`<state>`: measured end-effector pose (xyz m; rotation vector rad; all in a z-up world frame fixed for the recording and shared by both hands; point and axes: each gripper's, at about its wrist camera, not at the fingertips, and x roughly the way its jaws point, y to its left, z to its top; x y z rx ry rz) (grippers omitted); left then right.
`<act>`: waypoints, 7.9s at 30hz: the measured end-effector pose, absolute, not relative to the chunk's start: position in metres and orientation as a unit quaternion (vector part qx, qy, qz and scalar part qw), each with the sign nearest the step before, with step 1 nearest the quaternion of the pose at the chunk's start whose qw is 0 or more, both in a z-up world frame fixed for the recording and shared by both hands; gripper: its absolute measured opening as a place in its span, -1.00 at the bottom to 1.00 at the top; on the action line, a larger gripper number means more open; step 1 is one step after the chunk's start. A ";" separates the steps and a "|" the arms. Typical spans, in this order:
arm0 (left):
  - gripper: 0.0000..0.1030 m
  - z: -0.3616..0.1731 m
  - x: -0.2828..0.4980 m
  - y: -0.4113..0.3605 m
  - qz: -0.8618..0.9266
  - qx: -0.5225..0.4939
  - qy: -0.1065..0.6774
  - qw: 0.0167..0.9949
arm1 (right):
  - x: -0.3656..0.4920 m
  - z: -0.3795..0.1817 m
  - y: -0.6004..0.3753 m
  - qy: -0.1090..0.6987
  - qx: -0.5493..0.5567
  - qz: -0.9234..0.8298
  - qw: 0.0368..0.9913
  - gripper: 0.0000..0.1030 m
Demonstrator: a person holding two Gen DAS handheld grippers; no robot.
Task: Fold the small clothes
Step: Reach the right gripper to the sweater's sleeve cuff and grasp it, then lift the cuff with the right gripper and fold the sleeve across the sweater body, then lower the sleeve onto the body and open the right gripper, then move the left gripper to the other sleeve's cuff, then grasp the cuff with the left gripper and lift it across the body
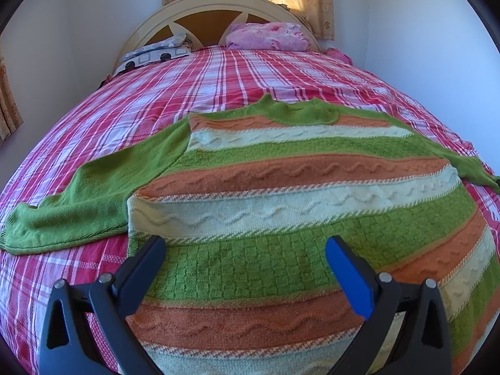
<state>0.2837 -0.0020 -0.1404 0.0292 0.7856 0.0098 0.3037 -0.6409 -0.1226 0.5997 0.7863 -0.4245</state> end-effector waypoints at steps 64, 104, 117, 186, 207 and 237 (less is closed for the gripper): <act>1.00 -0.155 0.287 0.042 0.000 -0.138 0.412 0.901 | 0.352 -0.099 -0.182 0.386 0.050 0.197 0.900 0.54; -0.84 -0.077 0.348 0.022 -0.124 -0.076 0.377 0.915 | 0.294 -0.147 -0.245 0.398 -0.007 0.124 0.909 0.61; -0.84 -0.143 0.357 0.058 -0.073 -0.118 0.425 0.894 | 0.296 -0.149 -0.247 0.403 0.002 0.126 0.907 0.62; 0.59 -0.149 0.255 0.160 0.099 -0.069 0.402 0.908 | 0.337 -0.159 -0.016 0.442 -0.156 0.303 0.830 0.74; 0.59 -0.156 0.255 0.228 0.158 -0.054 0.428 0.888 | 0.297 -0.160 0.003 0.371 -0.219 0.352 0.831 0.74; -0.07 -0.171 0.248 0.402 0.281 -0.278 0.340 0.853 | 0.295 -0.165 0.005 0.373 -0.226 0.352 0.828 0.74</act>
